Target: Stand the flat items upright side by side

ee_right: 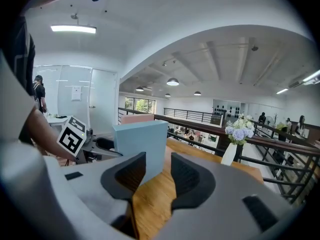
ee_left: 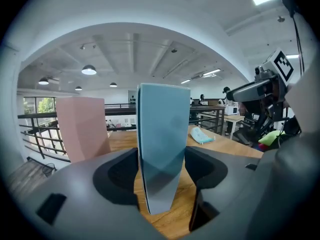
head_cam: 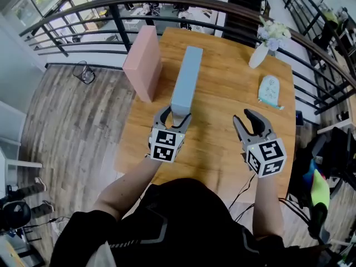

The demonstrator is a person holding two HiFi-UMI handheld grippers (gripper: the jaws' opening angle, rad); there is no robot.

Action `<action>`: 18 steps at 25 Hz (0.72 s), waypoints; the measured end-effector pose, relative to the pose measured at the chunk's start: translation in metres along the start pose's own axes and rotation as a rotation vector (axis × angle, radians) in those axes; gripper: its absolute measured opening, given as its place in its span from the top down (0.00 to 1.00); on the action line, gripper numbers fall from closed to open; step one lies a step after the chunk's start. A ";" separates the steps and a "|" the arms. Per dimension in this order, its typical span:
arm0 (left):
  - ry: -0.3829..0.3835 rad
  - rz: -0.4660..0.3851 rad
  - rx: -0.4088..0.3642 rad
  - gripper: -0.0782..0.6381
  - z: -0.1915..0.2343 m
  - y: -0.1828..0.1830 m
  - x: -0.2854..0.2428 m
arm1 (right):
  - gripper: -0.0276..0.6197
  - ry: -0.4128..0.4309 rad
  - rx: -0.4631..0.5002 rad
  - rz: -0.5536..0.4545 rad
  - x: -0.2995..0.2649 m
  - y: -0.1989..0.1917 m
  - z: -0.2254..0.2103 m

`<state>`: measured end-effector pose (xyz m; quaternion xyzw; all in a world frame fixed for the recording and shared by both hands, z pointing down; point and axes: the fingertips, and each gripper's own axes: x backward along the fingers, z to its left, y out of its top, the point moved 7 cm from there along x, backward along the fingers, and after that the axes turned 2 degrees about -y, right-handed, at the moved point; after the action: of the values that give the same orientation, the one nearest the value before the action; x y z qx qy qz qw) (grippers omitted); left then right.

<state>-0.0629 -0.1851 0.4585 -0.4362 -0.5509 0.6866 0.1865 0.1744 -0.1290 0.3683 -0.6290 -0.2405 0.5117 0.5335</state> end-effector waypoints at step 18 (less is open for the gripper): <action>0.088 -0.025 0.079 0.50 0.059 0.007 -0.007 | 0.71 0.052 -0.024 0.006 -0.010 -0.020 -0.012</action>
<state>-0.1053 -0.2278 0.4556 -0.4513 -0.5201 0.6856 0.2363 0.1867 -0.1364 0.3894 -0.6490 -0.2310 0.4939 0.5305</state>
